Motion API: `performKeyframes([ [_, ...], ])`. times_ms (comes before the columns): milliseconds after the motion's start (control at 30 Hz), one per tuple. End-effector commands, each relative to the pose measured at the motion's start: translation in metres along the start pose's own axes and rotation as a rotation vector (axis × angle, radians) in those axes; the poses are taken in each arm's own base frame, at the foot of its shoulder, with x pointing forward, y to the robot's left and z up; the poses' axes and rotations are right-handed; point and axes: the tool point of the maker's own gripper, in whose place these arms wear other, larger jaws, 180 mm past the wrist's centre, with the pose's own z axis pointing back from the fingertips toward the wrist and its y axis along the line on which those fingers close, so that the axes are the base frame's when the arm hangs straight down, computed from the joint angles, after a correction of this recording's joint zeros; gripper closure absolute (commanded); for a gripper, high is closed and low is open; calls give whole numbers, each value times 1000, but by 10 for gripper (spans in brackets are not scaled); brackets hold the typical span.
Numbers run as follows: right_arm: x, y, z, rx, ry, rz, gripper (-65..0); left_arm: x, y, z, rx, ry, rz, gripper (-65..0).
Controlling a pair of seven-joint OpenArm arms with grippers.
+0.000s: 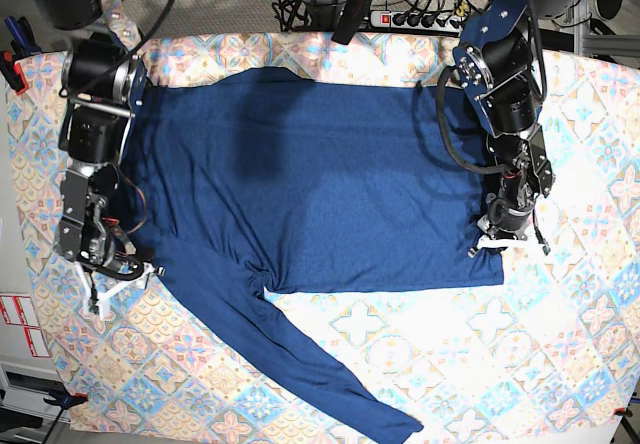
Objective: Fold the T-shirt properly
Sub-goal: 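Lower both grippers and grasp the shirt's side edge, then fold the grasped edge over toward the collar with both grippers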
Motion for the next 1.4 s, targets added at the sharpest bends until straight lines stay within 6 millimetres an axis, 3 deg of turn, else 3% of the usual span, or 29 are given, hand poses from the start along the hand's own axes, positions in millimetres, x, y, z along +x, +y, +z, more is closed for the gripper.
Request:
performKeyframes([
  [0, 21, -11, 4, -14, -49, -7, -357, 2, -3, -1, 1, 17, -11, 0],
  [100, 9, -20, -4, -20, -37, -8, -357, 2, -3, -1, 0, 15, -10, 0],
  [267, 1, 8, -13, 74, -48, 142, -357, 16, -6, 4, -8, -28, -25, 0],
  [467, 10, 15, -15, 85, -96, 165, -357, 24, -8, 8, -12, -39, -37, 0],
  [633, 7, 13, -21, 85, -85, 143, -357, 20, -7, 8, -10, -23, -36, 0],
  [900, -19, 7, -34, 85, -67, 97, -357, 21, -6, 8, -9, -25, -36, 0],
  [1067, -23, 5, -35, 84, -71, 91, -353, 22, -5, 8, -7, -26, -35, 0],
  [1367, -24, 6, -35, 85, -70, 92, -85, 21, -6, 8, -8, -22, -34, 0],
])
